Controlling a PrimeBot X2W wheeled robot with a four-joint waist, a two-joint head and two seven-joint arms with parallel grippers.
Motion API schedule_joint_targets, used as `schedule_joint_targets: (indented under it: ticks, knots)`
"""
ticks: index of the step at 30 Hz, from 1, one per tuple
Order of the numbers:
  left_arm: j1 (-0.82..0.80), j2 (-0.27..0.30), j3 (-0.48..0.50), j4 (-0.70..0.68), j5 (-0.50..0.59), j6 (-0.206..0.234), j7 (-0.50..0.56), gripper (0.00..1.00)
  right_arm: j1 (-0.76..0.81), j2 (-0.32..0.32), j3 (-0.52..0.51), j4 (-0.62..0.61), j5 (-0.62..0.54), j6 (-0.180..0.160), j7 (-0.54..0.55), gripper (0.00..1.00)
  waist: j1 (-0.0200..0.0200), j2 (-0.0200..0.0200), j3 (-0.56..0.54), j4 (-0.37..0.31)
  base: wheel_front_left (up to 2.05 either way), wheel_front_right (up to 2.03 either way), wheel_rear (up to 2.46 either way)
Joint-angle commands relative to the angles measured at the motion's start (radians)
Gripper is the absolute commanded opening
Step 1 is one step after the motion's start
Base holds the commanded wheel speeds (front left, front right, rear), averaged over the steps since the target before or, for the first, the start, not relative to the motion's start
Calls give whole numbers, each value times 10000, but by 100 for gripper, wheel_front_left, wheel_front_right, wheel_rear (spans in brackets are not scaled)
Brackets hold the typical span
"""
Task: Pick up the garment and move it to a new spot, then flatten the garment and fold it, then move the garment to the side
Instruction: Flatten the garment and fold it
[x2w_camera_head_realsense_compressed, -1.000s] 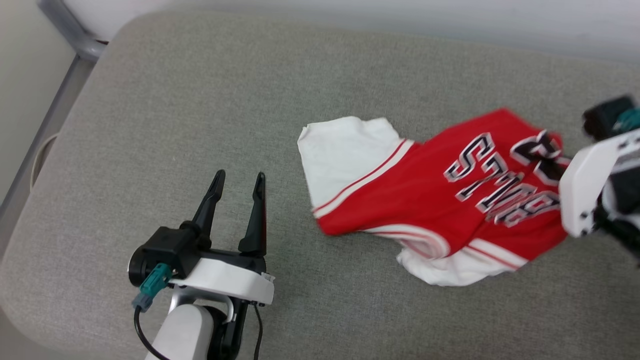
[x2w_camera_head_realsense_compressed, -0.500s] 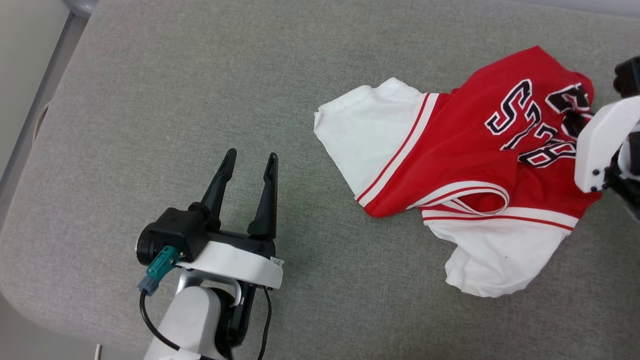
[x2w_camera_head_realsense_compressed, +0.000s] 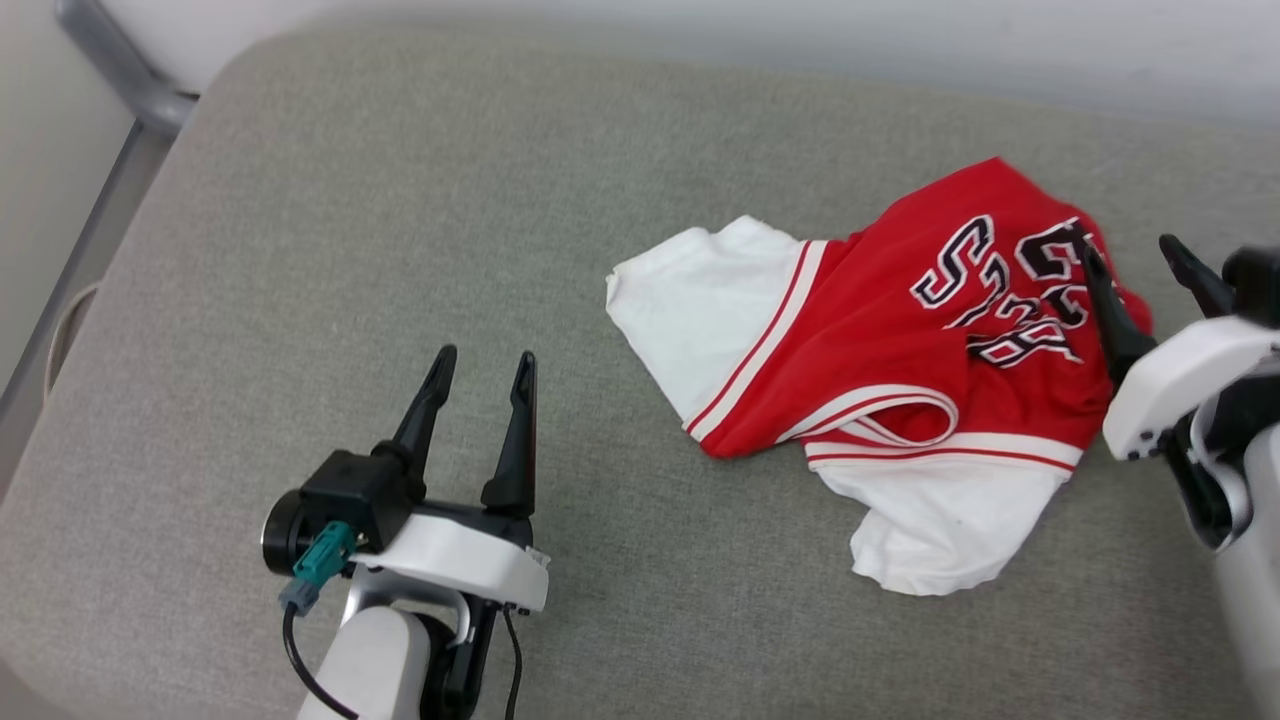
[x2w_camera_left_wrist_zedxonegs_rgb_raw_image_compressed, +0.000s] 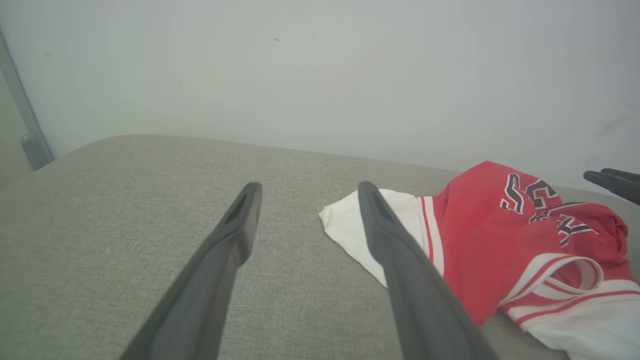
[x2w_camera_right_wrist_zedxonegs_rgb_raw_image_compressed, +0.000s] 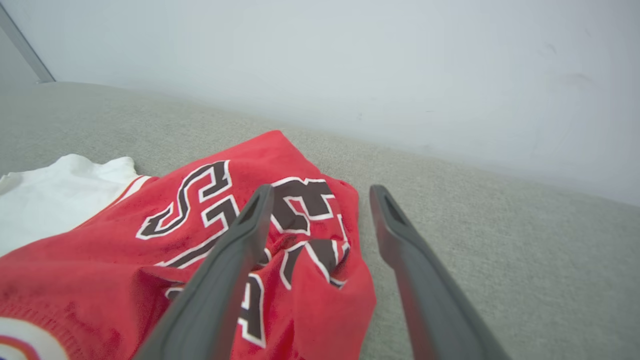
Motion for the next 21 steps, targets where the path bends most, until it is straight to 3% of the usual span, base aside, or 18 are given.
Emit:
schedule_joint_targets:
  ticks: [1,5,9,14,21]
  knots:
    - [167,12,43,47,53,-12,-26,100,328,115,-130,-183,-233,-14,-399,100,0,0,-429,-227,0,0,0]
    - [472,107,172,166,90,33,-26,100,1325,606,-419,-727,-582,-11,-1059,100,0,0,-911,-420,0,0,0]
    - [741,187,244,228,104,105,-26,100,2420,940,-253,-1498,-480,-14,-489,100,0,0,-1264,-628,0,0,0]
    - [1014,241,307,249,1,208,19,100,3447,700,798,-2577,399,-12,1558,100,0,0,-1473,-870,0,0,0]
    - [953,246,230,212,-69,228,97,100,3899,-324,2401,-4474,1643,-12,4684,100,0,0,-1448,-885,0,0,0]
